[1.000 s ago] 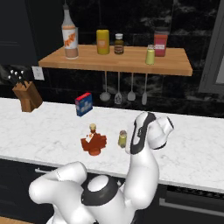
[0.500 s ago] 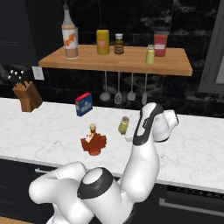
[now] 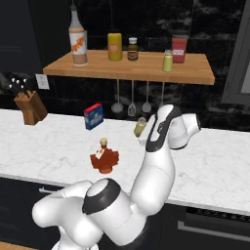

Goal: Put the shaker and condiment bottle from the counter next to their counterparts in the cabinet.

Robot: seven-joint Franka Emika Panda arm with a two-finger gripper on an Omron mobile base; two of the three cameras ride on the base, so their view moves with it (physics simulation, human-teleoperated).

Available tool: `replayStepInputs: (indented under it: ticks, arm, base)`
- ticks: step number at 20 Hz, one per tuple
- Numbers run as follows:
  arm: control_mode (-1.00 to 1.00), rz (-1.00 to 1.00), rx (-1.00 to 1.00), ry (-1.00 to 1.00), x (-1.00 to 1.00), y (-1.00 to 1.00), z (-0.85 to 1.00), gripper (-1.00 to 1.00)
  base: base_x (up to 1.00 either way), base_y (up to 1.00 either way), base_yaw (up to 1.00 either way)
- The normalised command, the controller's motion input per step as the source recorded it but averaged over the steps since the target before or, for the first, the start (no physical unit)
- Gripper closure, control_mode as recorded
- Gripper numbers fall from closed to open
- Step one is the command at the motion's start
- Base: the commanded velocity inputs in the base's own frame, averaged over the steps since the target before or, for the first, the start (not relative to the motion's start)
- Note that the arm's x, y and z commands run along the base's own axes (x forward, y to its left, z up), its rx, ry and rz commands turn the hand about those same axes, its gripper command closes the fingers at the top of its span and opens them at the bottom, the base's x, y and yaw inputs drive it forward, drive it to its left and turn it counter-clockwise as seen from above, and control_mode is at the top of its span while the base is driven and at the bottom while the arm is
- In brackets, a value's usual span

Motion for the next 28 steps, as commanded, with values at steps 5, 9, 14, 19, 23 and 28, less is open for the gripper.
replayStepInputs:
  ticks: [5, 9, 14, 19, 23, 28]
  arm:
    - [-1.00, -0.23, 0.00, 0.00, 0.38, 0.00, 0.48, 1.00]
    - [-1.00, -0.27, 0.00, 0.00, 0.36, 0.00, 0.58, 1.00]
    - [-1.00, -0.27, 0.02, 0.00, 0.30, 0.00, 0.59, 1.00]
    - [-1.00, -0.27, 0.06, 0.00, 0.23, 0.00, 0.61, 1.00]
    - [-1.00, -0.27, 0.04, 0.00, 0.20, -0.01, 0.42, 1.00]
    - [-1.00, -0.27, 0.00, 0.04, 0.17, -0.18, 0.16, 1.00]
  base:
    - [0.00, 0.00, 0.00]
    - [0.00, 0.00, 0.00]
    - [0.00, 0.00, 0.00]
    - [0.00, 0.00, 0.00]
    - [0.00, 0.00, 0.00]
    - [0.00, 0.00, 0.00]
